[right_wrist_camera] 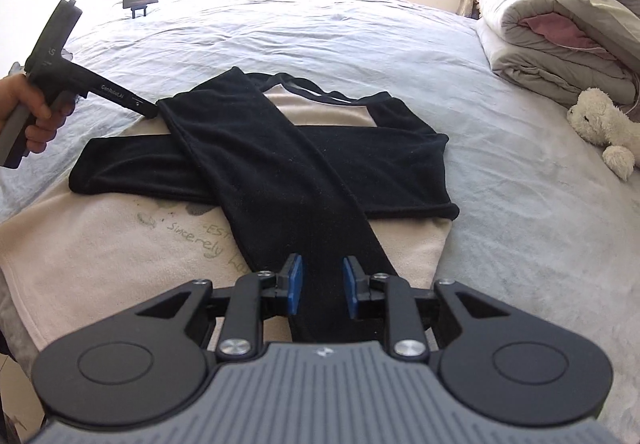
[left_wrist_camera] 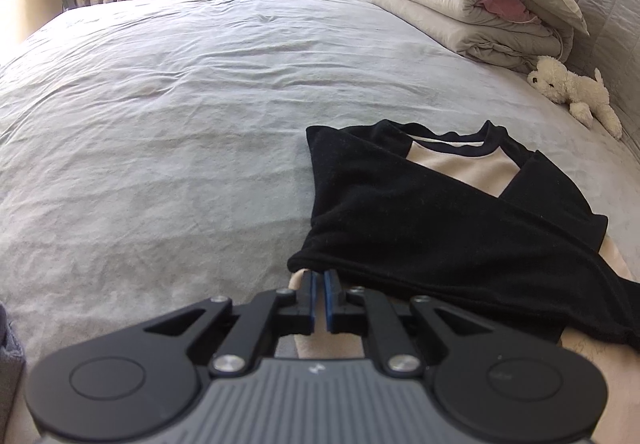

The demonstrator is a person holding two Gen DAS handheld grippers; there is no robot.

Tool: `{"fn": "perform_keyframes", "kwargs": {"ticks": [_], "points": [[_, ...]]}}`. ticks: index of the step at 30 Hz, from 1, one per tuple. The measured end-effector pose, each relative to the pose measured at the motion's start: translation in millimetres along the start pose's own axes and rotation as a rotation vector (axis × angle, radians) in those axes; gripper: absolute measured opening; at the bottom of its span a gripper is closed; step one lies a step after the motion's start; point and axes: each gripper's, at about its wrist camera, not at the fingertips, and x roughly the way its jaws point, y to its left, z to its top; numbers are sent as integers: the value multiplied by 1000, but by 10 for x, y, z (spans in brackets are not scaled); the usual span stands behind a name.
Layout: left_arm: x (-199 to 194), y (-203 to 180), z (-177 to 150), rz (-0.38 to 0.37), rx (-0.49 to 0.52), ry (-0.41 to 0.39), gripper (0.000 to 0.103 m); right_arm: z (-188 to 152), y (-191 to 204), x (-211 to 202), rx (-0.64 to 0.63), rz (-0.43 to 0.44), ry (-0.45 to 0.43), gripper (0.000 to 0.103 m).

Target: Fold clothes

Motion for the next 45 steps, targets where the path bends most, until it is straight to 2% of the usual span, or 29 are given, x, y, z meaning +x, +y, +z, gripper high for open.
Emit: {"fn": "perform_keyframes", "kwargs": {"ticks": [2,5,8,11,14,16,18,21,25,28,29,30,36,41,45], "points": [[-3,12,6,30,3,-9,7,-7,25,68,-6,0,35,24],[57,63,1,80,-9,11,7,-101,180,264,-104,-21,153,24],[43,122,6,63,-46,6,7,-122,289,235,-168,-35,125,24],[-9,159,27,38,-87,-24,7,-49,200,145,-95,-36,52,24],[-16,188,39,0,-131,-42,9,8,95,127,-12,-77,22,24],[5,176,49,-27,-151,-54,22,27,64,157,10,-116,31,24],[27,142,64,-38,-152,-73,51,39,52,181,21,-143,37,24],[105,61,76,-39,-135,-93,54,68,25,183,62,-146,21,27],[249,-3,65,-30,-119,-73,50,86,28,194,86,-137,10,28],[336,-20,39,-26,-114,-58,21,77,43,233,82,-148,24,28],[328,-21,28,-37,-105,-66,14,77,45,242,84,-151,26,28],[309,-23,25,-34,-104,-74,12,77,47,251,86,-154,28,28],[154,37,84,9,-109,-142,10,64,12,252,103,-171,22,28],[256,77,52,44,-105,-113,10,52,-5,295,104,-167,46,28],[295,-10,17,80,-46,-111,11,23,14,353,90,-165,83,29]]}}
